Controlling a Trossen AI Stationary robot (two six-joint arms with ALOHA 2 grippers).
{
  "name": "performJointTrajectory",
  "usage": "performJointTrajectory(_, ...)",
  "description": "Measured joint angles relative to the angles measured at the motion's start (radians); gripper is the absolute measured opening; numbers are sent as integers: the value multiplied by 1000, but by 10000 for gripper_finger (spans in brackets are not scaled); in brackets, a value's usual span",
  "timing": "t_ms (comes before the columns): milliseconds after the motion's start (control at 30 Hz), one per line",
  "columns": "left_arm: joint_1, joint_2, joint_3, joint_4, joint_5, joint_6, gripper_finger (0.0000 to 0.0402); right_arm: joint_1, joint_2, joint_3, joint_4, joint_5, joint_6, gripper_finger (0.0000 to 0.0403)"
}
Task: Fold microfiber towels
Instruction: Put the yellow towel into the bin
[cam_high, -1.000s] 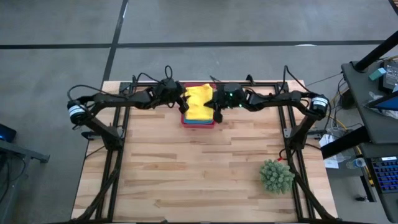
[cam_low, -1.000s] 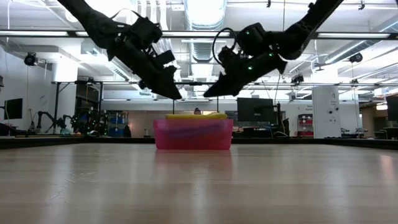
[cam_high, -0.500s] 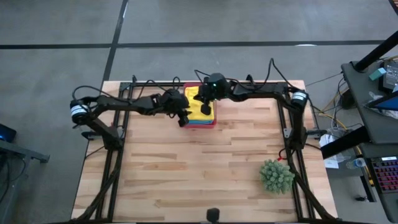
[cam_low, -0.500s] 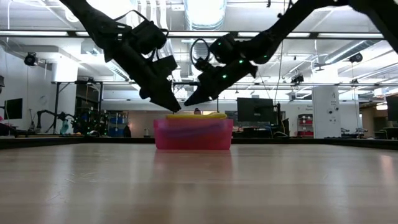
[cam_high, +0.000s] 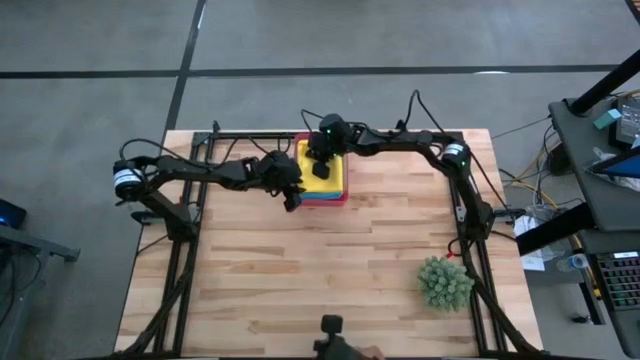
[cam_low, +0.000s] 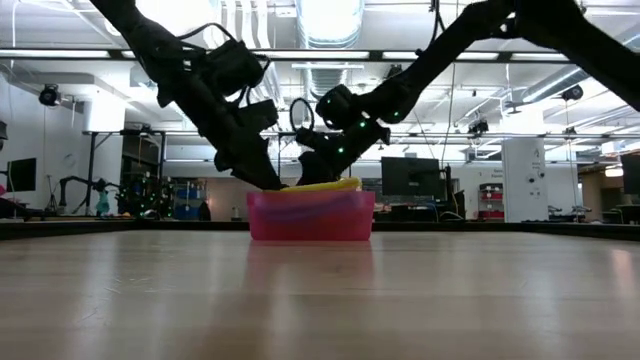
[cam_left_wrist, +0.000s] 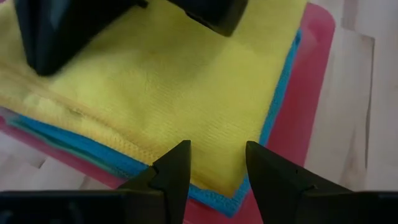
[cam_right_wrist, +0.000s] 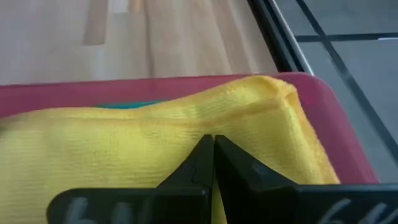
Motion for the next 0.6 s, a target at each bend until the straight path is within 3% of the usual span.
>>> performJointTrajectory(600, -2, 0, -1, -34, -3, -72, 138, -33, 4, 37, -23, 7, 0, 8)
